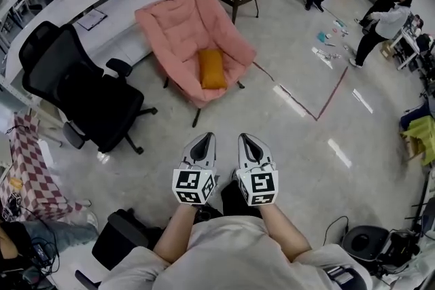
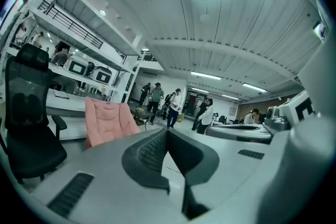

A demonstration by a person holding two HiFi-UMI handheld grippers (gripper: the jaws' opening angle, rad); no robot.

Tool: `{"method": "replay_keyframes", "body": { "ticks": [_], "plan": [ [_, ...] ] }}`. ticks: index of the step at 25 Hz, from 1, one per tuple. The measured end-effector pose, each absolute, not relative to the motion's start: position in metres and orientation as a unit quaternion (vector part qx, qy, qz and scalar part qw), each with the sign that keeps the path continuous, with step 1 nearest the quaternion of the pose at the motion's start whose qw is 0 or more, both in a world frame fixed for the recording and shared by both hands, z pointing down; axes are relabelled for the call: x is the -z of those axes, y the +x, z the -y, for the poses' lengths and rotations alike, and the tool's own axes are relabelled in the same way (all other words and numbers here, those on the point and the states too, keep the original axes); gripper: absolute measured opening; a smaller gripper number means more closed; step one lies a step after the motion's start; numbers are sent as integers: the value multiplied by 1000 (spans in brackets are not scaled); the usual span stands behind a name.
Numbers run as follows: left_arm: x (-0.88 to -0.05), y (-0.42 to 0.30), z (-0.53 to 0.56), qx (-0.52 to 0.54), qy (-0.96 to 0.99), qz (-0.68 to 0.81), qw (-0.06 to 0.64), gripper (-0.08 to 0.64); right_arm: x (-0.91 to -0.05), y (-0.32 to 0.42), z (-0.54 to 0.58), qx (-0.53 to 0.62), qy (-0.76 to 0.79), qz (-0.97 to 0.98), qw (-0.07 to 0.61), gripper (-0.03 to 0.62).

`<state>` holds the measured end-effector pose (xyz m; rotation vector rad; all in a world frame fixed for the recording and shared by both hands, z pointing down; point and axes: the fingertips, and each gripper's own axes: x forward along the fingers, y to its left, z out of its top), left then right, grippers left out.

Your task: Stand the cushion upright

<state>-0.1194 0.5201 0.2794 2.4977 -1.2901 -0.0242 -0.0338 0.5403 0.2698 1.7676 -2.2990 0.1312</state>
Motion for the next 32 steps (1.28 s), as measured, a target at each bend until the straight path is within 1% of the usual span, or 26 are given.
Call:
{"method": "replay_keyframes", "body": {
  "ticks": [8,10,18,25,32],
  "plan": [
    [-286,-115,-470,-7,867,472,157,12,-276,-31,-482,-52,582,805,103,8],
    [-285,-102,-452,-12,866,477,153,12,-272,-20,-461,-49,576,811,95,8],
    [-283,-13,-383,-40,883,445,145,12,-262,65,-389,-56,594,799,74,8],
    [-284,69,-341,-63,895,418,141,12,-267,155,-348,-76,617,781,65,8],
    [-294,97,-318,-81,886,435,141,12,-280,195,-322,-84,603,790,75,8]
  ]
}}
